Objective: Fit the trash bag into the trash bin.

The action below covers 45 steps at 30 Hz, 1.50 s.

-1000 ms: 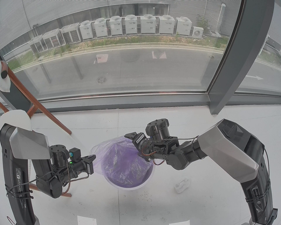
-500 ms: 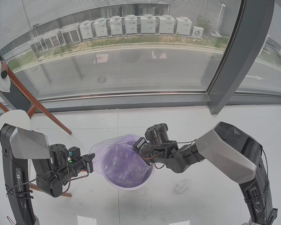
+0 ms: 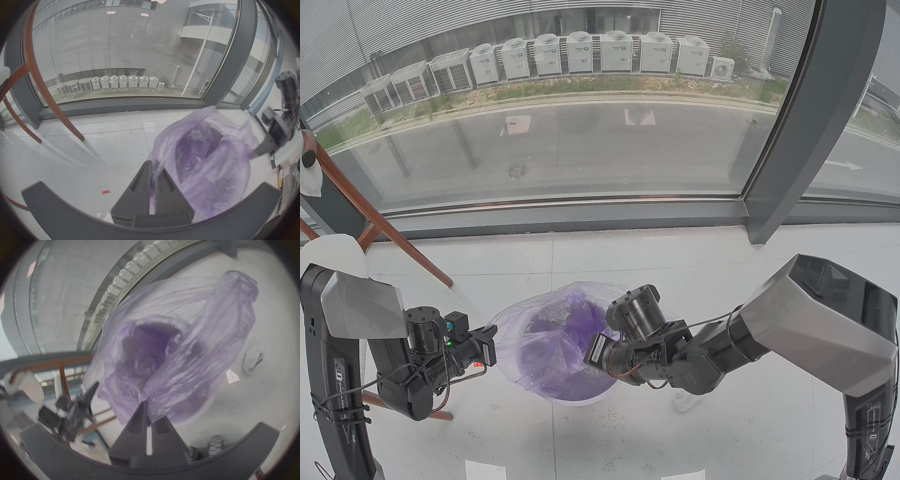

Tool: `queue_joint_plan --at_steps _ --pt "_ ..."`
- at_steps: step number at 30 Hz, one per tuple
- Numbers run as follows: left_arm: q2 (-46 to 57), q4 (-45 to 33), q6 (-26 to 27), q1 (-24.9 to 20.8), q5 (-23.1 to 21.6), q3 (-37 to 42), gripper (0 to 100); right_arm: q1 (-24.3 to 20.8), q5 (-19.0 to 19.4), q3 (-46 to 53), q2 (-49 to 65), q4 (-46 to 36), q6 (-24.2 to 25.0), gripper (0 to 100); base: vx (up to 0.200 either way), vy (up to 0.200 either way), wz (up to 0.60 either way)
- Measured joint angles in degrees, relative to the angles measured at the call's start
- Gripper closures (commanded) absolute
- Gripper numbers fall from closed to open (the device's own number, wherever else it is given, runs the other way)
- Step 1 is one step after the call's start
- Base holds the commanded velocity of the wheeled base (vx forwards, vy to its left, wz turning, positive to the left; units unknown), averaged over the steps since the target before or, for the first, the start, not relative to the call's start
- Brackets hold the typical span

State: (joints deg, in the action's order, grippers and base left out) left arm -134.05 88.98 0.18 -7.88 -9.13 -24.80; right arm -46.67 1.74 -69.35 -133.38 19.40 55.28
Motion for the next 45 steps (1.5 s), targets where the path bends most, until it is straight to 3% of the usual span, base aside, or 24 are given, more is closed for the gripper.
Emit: queue_joint_plan --at_steps 5,8,14,15,26,31,32,45 --pt "-0.29 -0.02 0.11 0.16 0.79 0.24 100 -4.07 -0.49 7.51 3.80 -1.00 -6.38 100 0.000 0.000 0.00" --pt "-0.46 0.00 0.15 0.00 1.06 0.29 100 -7.63 -3.16 11.91 5.60 -1.34 -11.39 100 0.000 0.000 0.00" --pt "-0.71 -0.02 0.30 -0.35 1.06 0.74 100 -12.48 -9.05 16.79 6.39 -1.04 -15.58 100 0.000 0.000 0.00" --pt "-0.77 -0.05 0.35 -0.39 1.01 1.21 100 -13.45 -9.59 17.68 6.21 -0.77 -15.85 0 0.000 0.000 0.00" --pt "-1.07 0.02 0.44 -0.15 1.22 2.56 100 -14.67 -10.91 19.93 5.07 -0.44 -15.54 0 0.000 0.000 0.00" --pt "-2.22 0.02 1.97 0.28 1.17 2.95 100 -12.46 -12.87 21.54 6.56 -0.40 -14.09 0 0.000 0.000 0.00" --pt "-2.54 0.00 2.28 0.39 1.17 3.02 0 -11.79 -12.96 21.75 7.03 -0.32 -13.58 0 0.000 0.000 0.00" --pt "-4.60 0.02 2.33 1.02 -0.46 3.52 0 1.41 -12.17 22.44 16.59 1.95 -8.05 0 0.000 0.000 0.00"
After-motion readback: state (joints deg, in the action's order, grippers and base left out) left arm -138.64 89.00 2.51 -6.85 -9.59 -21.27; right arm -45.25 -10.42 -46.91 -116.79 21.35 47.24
